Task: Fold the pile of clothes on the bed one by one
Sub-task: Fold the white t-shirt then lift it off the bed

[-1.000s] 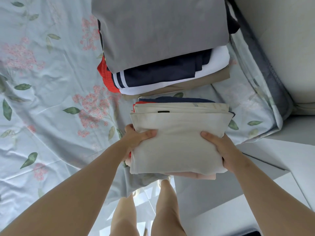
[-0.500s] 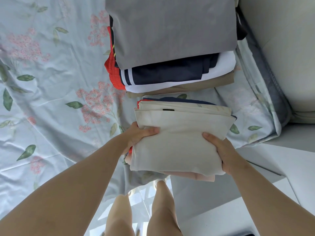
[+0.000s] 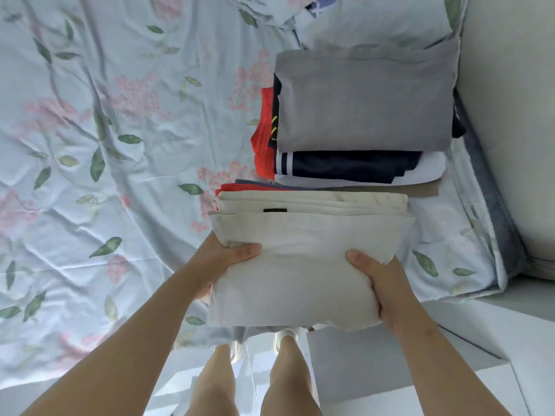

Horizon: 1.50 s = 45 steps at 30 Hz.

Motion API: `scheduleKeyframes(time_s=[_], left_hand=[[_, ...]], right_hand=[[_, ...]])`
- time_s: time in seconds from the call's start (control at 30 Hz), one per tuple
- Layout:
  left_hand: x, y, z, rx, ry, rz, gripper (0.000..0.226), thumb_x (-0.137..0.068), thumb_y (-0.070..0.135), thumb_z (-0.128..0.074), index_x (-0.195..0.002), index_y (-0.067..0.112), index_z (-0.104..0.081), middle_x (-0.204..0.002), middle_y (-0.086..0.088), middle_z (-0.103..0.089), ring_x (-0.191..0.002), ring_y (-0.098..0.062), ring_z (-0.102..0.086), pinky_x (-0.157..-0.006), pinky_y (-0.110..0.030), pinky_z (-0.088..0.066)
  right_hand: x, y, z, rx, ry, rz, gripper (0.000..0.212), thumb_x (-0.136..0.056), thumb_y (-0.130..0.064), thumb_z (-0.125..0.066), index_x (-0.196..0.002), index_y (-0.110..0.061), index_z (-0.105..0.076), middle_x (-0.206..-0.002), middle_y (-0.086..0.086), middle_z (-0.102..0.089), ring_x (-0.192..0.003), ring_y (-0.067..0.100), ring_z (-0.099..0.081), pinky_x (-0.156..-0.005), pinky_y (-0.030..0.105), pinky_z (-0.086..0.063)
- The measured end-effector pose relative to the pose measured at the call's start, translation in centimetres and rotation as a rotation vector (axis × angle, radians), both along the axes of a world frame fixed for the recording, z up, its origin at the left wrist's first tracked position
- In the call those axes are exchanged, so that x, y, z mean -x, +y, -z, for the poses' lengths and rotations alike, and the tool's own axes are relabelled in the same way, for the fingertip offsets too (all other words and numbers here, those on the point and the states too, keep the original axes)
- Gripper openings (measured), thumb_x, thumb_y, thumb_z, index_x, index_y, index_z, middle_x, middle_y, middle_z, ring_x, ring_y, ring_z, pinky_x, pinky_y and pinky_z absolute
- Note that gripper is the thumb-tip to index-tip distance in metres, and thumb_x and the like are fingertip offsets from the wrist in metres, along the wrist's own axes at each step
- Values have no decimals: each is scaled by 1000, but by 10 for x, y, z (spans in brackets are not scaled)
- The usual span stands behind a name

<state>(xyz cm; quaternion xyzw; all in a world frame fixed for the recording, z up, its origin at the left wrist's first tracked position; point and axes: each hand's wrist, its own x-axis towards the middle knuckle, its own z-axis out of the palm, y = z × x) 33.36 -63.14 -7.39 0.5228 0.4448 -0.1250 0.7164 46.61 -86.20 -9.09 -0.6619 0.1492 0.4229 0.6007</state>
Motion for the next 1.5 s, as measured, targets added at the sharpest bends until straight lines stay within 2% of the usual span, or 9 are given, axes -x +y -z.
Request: scheduleKeyframes(time_s=[0.3, 0.47, 0.63, 0.77, 0.9, 1.03, 1.17, 1.37, 1.5], left_hand=[[134, 48, -71, -3, -72, -252, 100, -14, 53, -92, -103, 16, -65, -92, -6, -75, -80, -19, -72, -59, -26, -56], [240, 79, -104, -24, -130, -410, 93, -22, 50, -93, -105, 16, -66, -96, -9, -74, -84, -24, -72, -62, -29, -57], [376, 113, -131, -83, -172, -606, 67, -53, 31, -80, -115, 12, -63, -105, -11, -72, -93, -27, -70, -70, -34, -56], [487, 124, -148, -124, -190, -774, 70, -55, 35, -79, -119, 15, -61, -112, -11, -70, -101, -30, -67, -84, -42, -53], [583, 117, -154, -139, -183, -984, 74, -52, 35, -80, -121, 13, -60, -112, -11, -69, -101, -31, -67, -83, -41, -52], [656, 111, -154, -137, -157, -1164, 77, -48, 40, -81, -118, 14, -62, -107, -9, -71, -97, -28, -69, -83, -41, -52], [721, 139, -159, -140, -116, -1237, 74, -49, 41, -79, -116, 14, -63, -105, -8, -72, -95, -26, -70, -78, -35, -53], [823, 207, -161, -198, -78, -1399, 62, -53, 35, -78, -109, 13, -64, -94, -5, -75, -83, -21, -72, -63, -26, -55], [892, 258, -160, -154, -42, -1520, 82, -43, 41, -83, -116, 7, -63, -103, -12, -72, -92, -29, -70, -76, -34, -54]], right_hand=[[73, 85, -88, -153, 31, -344, 48, -62, -24, -72, -109, -19, -61, -95, 1, -74, -84, 18, -72, -62, 27, -56], [149, 157, -122, -211, 13, -506, 47, -62, -21, -72, -107, -15, -62, -93, 7, -74, -80, 21, -72, -59, 28, -56], [261, 236, -142, -194, 3, -681, 49, -62, -20, -74, -109, -11, -63, -89, 10, -74, -75, 26, -71, -58, 33, -55], [357, 293, -152, -184, 50, -841, 48, -65, -20, -77, -111, -13, -64, -91, 11, -74, -78, 26, -71, -62, 34, -55], [445, 343, -161, -146, 77, -1053, 56, -58, -22, -80, -111, -14, -64, -91, 10, -74, -78, 27, -72, -64, 34, -54], [520, 390, -164, -111, 91, -1226, 35, -77, -21, -71, -110, -17, -63, -86, 7, -75, -72, 24, -72, -58, 29, -53], [590, 441, -162, -88, 92, -1337, 63, -55, -37, -78, -114, -20, -64, -97, 9, -74, -87, 29, -70, -71, 34, -54], [709, 542, -154, -99, 142, -1486, 39, -79, -30, -69, -115, -15, -64, -95, 11, -74, -80, 27, -71, -60, 29, -53], [786, 618, -163, -110, 175, -1581, 24, -83, -23, -66, -104, -12, -66, -78, 8, -74, -63, 21, -71, -49, 23, -52]])
